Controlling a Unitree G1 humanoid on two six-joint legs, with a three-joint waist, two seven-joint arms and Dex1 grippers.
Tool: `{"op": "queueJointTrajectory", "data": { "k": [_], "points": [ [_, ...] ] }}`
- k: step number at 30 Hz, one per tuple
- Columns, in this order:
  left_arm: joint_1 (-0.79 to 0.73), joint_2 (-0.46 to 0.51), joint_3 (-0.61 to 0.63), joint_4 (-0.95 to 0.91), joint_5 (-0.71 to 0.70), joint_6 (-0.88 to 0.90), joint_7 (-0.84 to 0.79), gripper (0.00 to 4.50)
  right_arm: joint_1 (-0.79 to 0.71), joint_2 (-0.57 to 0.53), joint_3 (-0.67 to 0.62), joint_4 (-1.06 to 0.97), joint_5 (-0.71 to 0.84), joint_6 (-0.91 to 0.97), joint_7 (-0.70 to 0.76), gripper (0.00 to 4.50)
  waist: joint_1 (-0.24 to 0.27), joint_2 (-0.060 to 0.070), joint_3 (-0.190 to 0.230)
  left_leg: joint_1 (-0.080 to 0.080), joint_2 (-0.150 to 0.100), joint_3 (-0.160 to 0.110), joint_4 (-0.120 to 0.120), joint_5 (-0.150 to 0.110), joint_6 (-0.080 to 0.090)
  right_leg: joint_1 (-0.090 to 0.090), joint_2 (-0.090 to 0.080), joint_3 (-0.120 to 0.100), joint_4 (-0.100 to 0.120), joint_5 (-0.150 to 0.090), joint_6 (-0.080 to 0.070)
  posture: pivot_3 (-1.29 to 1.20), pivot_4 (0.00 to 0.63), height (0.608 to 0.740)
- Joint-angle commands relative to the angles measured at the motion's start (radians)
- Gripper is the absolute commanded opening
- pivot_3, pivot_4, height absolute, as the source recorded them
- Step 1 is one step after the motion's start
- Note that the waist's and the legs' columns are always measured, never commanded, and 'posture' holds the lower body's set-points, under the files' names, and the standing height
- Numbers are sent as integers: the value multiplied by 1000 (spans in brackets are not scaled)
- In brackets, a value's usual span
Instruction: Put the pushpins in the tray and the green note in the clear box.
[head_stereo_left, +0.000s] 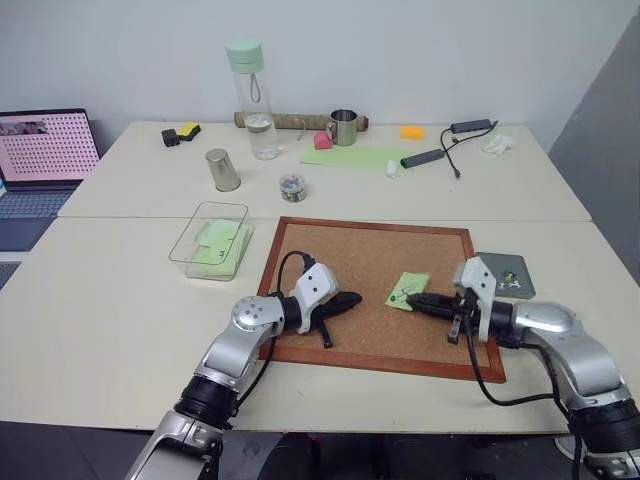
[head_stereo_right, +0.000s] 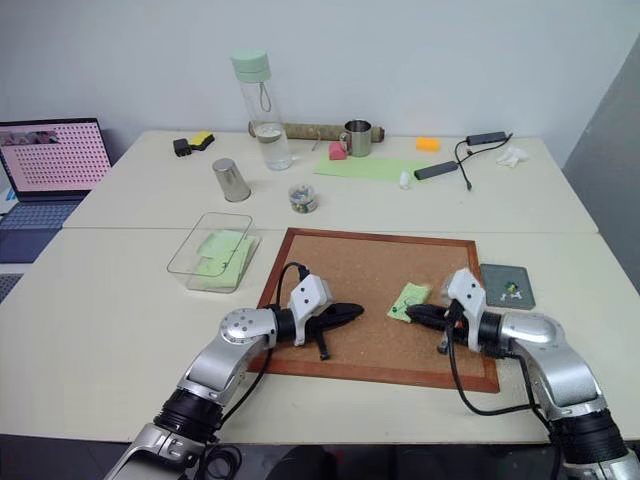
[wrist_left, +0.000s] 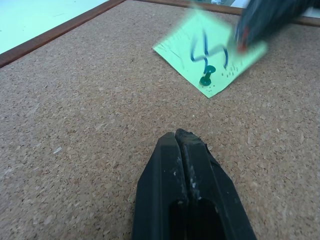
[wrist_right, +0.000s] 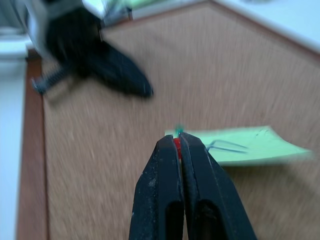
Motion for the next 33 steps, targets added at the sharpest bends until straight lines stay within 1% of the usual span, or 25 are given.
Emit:
{"op": "queueJointTrajectory", "data": {
  "k": [1,6,10,13,17,22,24,25,26,32,33],
  "points": [
    [26,13,-27,31,30,18,0,0,-26,-26,-67,-72,80,63,-1,15,0,0,0,0,0,0,0,0,0,0,0,0,0,0,0,0,150,740],
    [27,10,-31,37,33,12,-1,0,-40,-45,-132,-61,107,110,-46,15,0,0,0,0,0,0,0,0,0,0,0,0,0,0,0,0,150,740],
    [30,8,-30,38,33,10,1,0,-28,-93,-211,44,19,106,-150,15,1,0,0,0,0,0,0,0,0,0,0,0,0,0,0,0,150,740],
    [35,7,-31,37,31,9,0,0,-6,-116,-242,112,-47,83,-226,15,1,0,0,0,0,0,0,0,0,0,0,0,0,0,0,0,150,740],
    [33,-3,-38,41,32,6,-4,0,-15,-99,-236,204,-145,66,-349,15,0,1,-1,0,0,1,0,0,0,0,0,1,0,0,0,0,150,740],
    [21,-13,-40,49,32,5,-4,0,-65,-69,-191,328,-218,18,-403,15,0,1,-1,1,0,2,0,0,0,0,0,1,1,0,0,0,150,740],
    [20,-15,-39,49,33,5,-4,0,-85,-60,-184,370,-236,3,-416,442,-1,1,-1,1,0,2,0,0,0,1,0,2,1,0,0,0,150,740],
    [21,-15,-38,48,32,4,-3,0,-92,-58,-182,383,-242,-2,-419,541,0,1,-1,1,0,3,0,0,0,1,0,2,1,0,0,0,150,740],
    [23,-15,-36,47,32,5,-3,0,-97,-57,-181,393,-247,-7,-420,795,1,1,-1,1,0,3,0,0,0,1,0,2,1,0,0,0,150,740],
    [36,-13,-30,36,31,6,2,0,-106,-62,-189,389,-249,-10,-413,1959,0,2,-1,1,0,3,0,0,0,1,0,2,0,0,0,0,150,740],
    [37,-13,-30,35,31,6,2,0,-106,-64,-192,383,-247,-8,-412,2286,0,2,-1,1,0,3,0,0,0,1,0,2,0,0,0,0,150,740]
  ]
}}
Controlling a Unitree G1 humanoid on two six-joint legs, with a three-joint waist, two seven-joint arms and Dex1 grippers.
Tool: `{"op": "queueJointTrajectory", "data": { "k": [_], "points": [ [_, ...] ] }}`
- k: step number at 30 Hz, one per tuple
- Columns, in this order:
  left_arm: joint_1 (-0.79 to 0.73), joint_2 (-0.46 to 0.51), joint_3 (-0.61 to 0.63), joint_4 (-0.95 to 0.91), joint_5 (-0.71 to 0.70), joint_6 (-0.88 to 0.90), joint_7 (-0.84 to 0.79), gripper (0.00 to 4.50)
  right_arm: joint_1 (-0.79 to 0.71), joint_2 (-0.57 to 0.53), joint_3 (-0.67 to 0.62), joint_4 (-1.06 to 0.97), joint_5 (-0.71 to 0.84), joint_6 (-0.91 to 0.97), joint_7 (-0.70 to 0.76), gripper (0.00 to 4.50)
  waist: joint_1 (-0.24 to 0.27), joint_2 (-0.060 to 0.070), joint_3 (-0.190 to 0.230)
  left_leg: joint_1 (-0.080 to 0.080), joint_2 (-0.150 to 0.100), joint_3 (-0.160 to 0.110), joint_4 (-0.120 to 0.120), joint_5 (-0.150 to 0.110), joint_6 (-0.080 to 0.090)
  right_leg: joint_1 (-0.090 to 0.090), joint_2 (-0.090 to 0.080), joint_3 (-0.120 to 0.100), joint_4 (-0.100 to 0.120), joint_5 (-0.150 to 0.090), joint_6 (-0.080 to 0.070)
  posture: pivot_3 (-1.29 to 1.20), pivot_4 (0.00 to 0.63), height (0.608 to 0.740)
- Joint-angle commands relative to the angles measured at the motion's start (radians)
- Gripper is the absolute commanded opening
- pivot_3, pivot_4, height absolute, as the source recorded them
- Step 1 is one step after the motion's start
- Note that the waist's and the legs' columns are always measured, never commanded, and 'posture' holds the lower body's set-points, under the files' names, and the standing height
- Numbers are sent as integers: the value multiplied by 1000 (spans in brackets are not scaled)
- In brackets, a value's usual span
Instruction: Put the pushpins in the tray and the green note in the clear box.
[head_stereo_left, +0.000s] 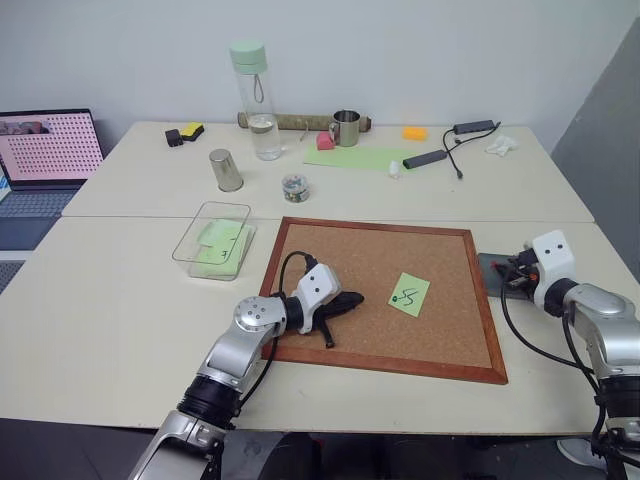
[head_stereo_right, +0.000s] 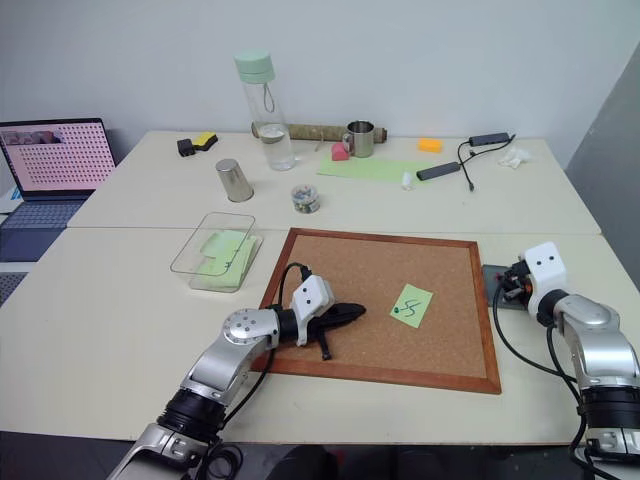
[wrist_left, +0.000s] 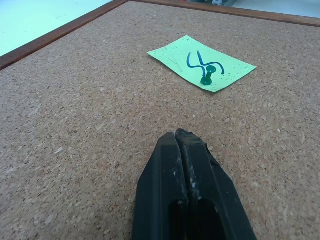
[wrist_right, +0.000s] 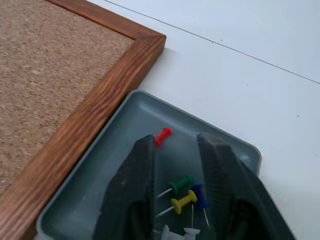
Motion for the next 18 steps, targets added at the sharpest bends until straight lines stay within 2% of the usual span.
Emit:
{"op": "queueJointTrajectory", "data": {
  "k": [1,3,8,13,18],
  "points": [
    [37,2,-30,23,21,21,1,0,-16,-25,-31,-54,5,-15,11,2522,0,0,0,0,0,0,0,0,0,0,0,0,0,0,0,0,150,740],
    [38,2,-30,22,20,22,2,0,-3,-46,-36,-94,11,-23,36,3010,0,0,0,0,0,0,0,0,0,0,0,0,0,0,0,0,150,740],
    [32,2,-30,30,19,19,0,0,61,-96,5,-307,117,-26,249,4015,-1,0,0,0,0,0,0,0,0,0,0,0,0,0,0,0,150,740],
    [20,-5,-36,42,22,16,-4,0,86,-84,109,-476,189,-1,372,4015,-1,0,0,0,0,-1,0,0,0,1,0,0,0,0,0,0,150,740],
    [16,-8,-40,41,23,19,-7,0,55,-12,226,-429,145,-54,390,4015,2,-1,0,1,0,-2,0,0,0,2,0,-1,-1,0,0,0,150,740]
  ]
}}
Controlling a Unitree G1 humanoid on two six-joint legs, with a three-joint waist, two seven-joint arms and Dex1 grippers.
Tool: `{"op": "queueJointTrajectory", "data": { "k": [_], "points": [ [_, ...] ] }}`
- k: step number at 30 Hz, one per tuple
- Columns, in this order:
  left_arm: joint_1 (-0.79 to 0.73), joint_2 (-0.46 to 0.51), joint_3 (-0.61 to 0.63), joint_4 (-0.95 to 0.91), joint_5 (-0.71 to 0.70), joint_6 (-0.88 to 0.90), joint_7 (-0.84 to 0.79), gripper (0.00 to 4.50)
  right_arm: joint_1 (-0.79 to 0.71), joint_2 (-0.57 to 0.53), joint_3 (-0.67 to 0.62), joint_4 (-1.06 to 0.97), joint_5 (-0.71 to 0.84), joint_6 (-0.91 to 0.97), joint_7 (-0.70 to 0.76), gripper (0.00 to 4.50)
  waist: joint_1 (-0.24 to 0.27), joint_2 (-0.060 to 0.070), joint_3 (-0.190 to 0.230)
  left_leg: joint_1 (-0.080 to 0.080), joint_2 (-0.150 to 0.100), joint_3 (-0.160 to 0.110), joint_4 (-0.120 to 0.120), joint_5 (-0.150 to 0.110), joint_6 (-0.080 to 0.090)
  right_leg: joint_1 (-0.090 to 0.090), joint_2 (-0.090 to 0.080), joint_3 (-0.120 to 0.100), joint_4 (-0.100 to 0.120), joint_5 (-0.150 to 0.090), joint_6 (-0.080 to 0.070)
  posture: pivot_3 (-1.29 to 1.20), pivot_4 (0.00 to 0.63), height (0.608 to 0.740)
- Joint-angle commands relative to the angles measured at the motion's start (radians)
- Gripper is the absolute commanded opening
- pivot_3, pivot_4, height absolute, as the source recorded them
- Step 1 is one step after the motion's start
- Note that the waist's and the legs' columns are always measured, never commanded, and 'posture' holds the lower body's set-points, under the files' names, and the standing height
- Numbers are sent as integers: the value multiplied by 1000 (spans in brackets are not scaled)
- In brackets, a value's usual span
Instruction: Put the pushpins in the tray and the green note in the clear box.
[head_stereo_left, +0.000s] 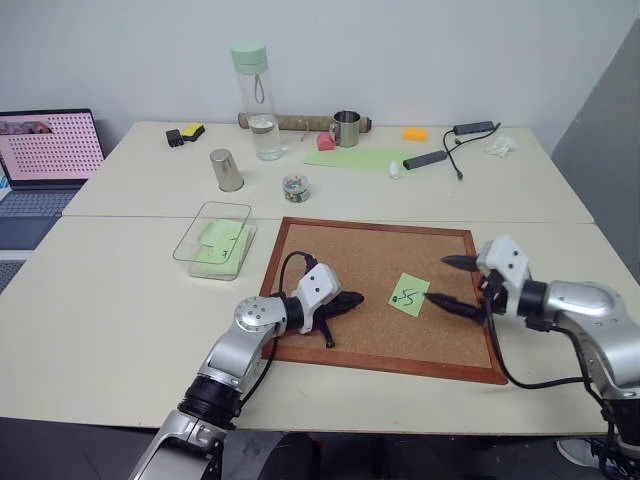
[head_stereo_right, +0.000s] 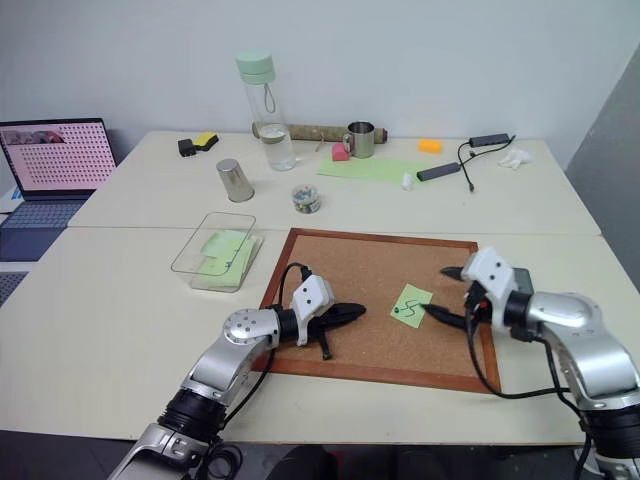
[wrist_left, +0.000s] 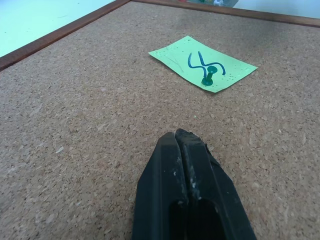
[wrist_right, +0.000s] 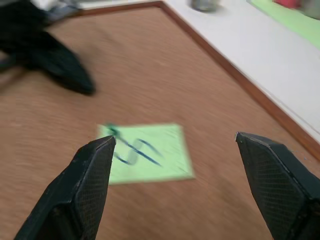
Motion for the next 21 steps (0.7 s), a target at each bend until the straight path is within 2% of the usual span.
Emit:
{"op": "queueJointTrajectory", "data": {
  "k": [1,8,11,21],
  "points": [
    [22,-3,-38,32,22,19,-8,0,-37,55,60,49,-28,-61,8,4015,1,0,0,0,0,0,0,0,0,0,0,0,0,0,0,0,150,740],
    [34,4,-36,21,22,24,-10,0,-71,128,107,185,-76,-146,17,4015,0,0,0,1,0,0,0,0,0,1,0,0,0,0,0,0,150,740],
    [38,2,-36,15,20,27,-9,0,-83,154,109,222,-80,-165,16,3531,0,0,0,1,0,0,0,0,0,1,0,0,0,0,0,0,150,740],
    [40,2,-37,8,20,33,-11,0,-99,192,125,287,-103,-200,25,1274,-1,0,0,1,0,0,0,0,0,0,0,0,0,0,0,0,150,740]
  ]
}}
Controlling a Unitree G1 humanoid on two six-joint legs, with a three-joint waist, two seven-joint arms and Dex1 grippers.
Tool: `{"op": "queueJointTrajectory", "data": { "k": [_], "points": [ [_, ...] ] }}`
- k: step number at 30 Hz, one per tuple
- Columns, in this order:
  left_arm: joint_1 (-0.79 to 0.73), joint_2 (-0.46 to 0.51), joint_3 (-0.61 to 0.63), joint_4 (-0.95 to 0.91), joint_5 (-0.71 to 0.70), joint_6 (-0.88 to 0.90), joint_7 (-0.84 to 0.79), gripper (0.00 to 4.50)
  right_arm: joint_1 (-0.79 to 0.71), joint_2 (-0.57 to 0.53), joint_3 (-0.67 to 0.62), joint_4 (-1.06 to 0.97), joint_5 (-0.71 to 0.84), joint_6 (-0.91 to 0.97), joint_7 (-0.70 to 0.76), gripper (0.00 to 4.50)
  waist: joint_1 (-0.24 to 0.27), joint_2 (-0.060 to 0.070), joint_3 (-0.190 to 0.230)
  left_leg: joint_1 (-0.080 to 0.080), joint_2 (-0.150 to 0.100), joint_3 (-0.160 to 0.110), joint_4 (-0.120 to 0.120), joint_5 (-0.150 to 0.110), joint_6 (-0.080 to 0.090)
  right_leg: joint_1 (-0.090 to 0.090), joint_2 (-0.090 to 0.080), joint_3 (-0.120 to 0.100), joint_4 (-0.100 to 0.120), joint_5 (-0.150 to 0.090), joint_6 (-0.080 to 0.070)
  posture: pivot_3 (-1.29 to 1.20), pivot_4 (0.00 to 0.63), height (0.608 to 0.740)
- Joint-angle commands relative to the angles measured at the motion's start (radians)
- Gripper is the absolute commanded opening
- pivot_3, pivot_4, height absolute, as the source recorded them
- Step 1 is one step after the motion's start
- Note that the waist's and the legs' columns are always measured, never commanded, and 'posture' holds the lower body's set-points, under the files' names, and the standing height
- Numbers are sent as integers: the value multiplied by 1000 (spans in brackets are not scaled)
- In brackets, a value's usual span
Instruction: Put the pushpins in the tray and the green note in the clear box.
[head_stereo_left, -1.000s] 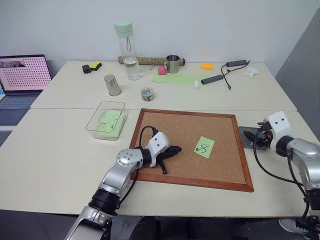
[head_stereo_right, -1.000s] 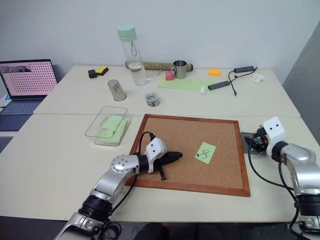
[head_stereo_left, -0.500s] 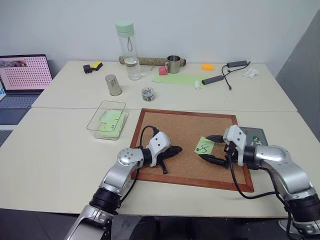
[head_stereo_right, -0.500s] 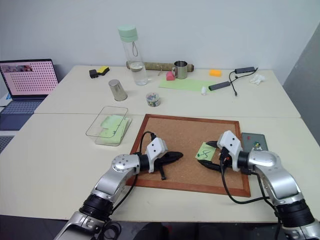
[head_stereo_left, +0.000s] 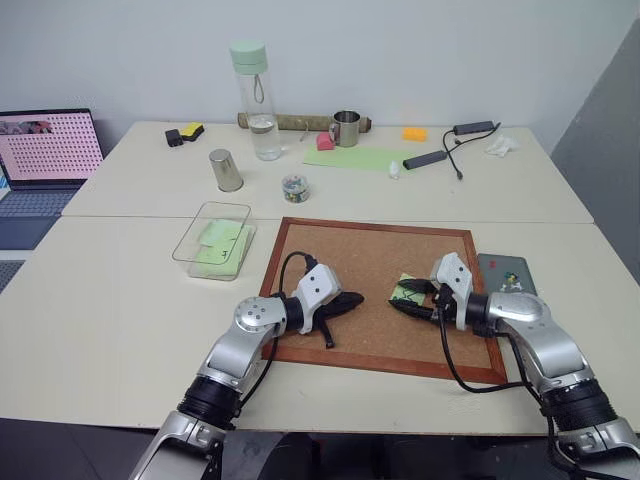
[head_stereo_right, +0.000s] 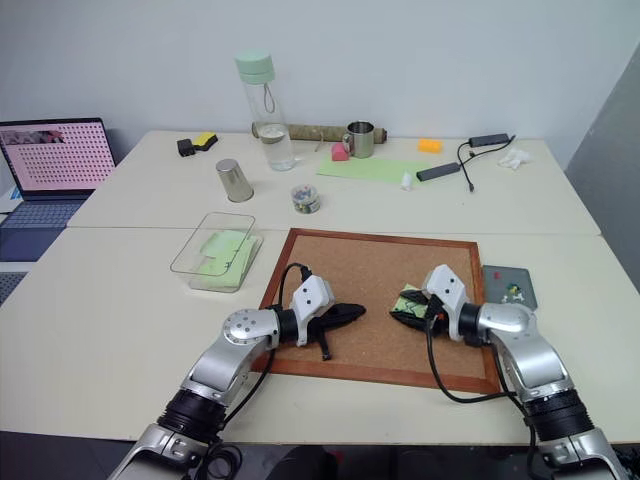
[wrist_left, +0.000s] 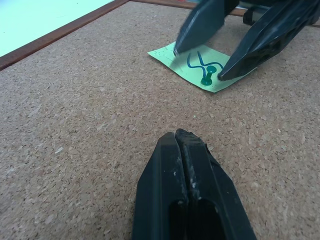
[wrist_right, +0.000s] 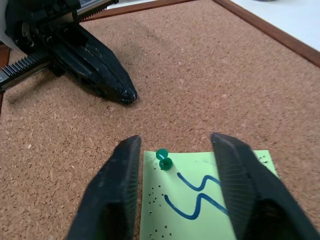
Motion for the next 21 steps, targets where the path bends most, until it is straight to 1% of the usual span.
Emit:
{"op": "queueJointTrajectory", "data": {
  "k": [1,3,4,5,6,11,17,21],
  "points": [
    [34,1,-38,19,18,28,-8,0,-17,1,-4,0,-8,-30,13,1049,0,0,0,0,0,0,0,0,0,0,0,0,0,0,0,0,150,740],
    [34,1,-38,18,18,30,-8,0,-16,1,-1,3,-10,-34,15,549,0,0,0,0,0,0,0,0,0,0,0,0,0,0,0,0,150,740],
    [34,2,-38,18,18,30,-8,0,-16,2,1,3,-12,-38,16,414,0,0,0,0,0,0,0,0,0,0,0,0,0,0,0,0,150,740],
    [34,2,-38,18,18,31,-9,0,-15,3,3,2,-13,-39,18,159,0,0,0,0,0,0,0,0,0,0,0,0,0,0,0,0,150,740],
    [34,2,-38,18,18,31,-9,0,-14,4,4,0,-13,-40,20,53,0,0,0,0,0,0,0,0,0,0,0,0,0,0,0,0,150,740],
    [35,2,-35,19,17,34,-7,0,-13,8,-6,-46,4,-37,26,53,0,0,0,0,0,0,0,0,0,0,0,0,0,0,0,0,150,740],
    [36,-11,-28,27,12,56,11,0,-25,-26,-39,-133,28,-20,41,53,-1,0,0,0,0,0,0,0,0,0,0,0,0,0,0,0,150,740],
    [11,-35,22,0,-48,116,25,0,-33,-68,-50,-188,26,-29,57,53,5,0,0,0,0,-1,0,0,0,1,0,0,-1,0,0,0,150,740]
  ]
}}
